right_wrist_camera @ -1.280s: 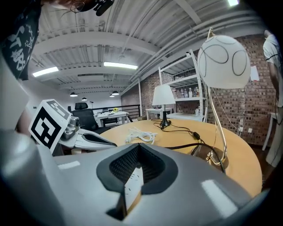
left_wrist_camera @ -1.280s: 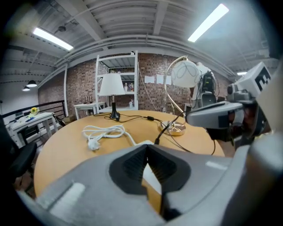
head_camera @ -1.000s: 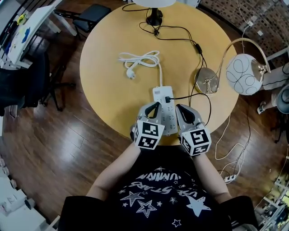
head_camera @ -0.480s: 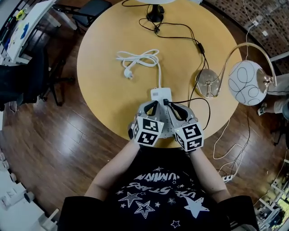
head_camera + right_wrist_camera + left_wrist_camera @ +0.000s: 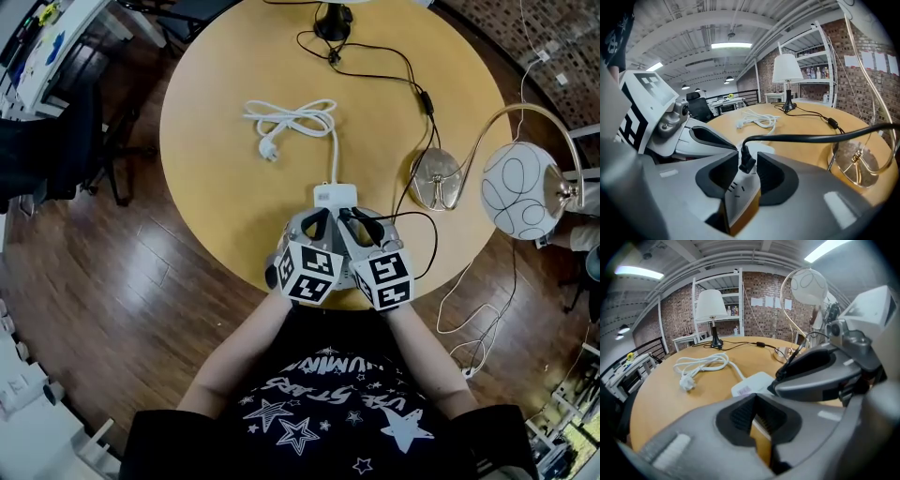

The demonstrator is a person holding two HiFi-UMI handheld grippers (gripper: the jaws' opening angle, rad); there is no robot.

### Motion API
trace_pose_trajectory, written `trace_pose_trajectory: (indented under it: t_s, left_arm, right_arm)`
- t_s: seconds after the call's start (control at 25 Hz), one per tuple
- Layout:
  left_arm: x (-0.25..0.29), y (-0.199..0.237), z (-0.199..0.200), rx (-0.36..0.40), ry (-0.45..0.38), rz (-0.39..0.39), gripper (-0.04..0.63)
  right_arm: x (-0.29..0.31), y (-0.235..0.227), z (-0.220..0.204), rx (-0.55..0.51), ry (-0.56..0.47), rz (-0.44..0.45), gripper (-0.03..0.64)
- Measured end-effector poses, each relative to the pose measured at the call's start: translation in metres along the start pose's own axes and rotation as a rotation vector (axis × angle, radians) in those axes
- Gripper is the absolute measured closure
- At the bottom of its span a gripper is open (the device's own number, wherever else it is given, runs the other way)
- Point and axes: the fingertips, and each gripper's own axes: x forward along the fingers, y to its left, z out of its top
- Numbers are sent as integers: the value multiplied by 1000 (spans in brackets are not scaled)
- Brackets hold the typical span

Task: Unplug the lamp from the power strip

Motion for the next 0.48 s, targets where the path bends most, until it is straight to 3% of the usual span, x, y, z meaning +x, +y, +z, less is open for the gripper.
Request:
trace_pose_trajectory:
  t_s: [0.28,0.48]
  left_arm:
    - [0,-1,-1,15,-4,32,591]
    - [-1,-2,-1,51,-8,48,591]
  right_arm:
    - [7,0,3,-9,10,-18,491]
    - [8,5,7,-16,17,-20,537]
